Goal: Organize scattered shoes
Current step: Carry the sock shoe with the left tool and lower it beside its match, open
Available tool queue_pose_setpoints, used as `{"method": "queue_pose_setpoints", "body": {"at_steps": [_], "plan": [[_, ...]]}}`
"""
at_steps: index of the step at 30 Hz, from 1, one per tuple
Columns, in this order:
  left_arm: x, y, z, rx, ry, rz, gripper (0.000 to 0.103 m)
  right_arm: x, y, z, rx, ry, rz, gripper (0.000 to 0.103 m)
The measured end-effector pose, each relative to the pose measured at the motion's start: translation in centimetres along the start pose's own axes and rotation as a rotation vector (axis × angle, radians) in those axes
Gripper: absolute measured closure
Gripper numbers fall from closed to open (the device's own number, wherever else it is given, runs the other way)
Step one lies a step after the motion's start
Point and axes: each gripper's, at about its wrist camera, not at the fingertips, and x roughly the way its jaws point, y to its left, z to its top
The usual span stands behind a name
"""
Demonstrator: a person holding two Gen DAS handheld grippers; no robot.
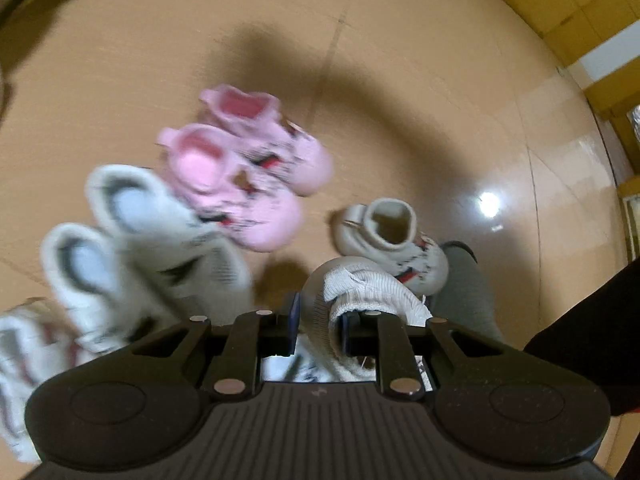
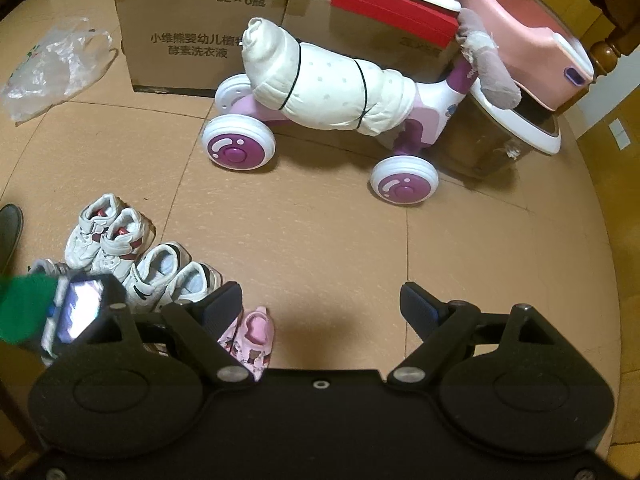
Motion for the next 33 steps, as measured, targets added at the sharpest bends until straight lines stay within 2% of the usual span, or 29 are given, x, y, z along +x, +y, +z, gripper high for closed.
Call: {"method": "queue_pose_setpoints", "body": {"at_steps": [4,10,18,21,25,30,33], "plan": [[2.9,-1.1,0.6,-0.002,0.032,0.011,0.084,0.0,-0.2,-0.1,0.003,-0.001,-0.002,0.016],[6.6,-1.3,0.9,-0.062,0.077,0.115,0.084,-0.1,-0.4,-0.5,0.005,-0.003,-0.005,0.015],[9.3,-1.4,0.8,-0.117,0.134,0.22,0.084,0.0,-0.5,-0.4,0.005,0.001,-0.008,0.015],[9.6,-1.8,0.7,-0.1,0.134,0.219,0.081,0.0,-0.3,-0.2,0.003,-0.001,-0.008,0.015],[9.3,-1.7,0.5,-0.112,0.133,0.211,0.045,-0.3,-0.1,0.4,0.01,-0.015,-0.012,0.015],[6.6,-1.2,0.2,-0.106,0.116,0.177,0.045,-0.9,0.1,1.1,0.031,-0.045,-0.011,0.015],[3.0,-0.5,-0.2,-0.062,0.088,0.166,0.045,-1.9,0.4,1.7,0.061,-0.081,-0.002,0.015]]}}
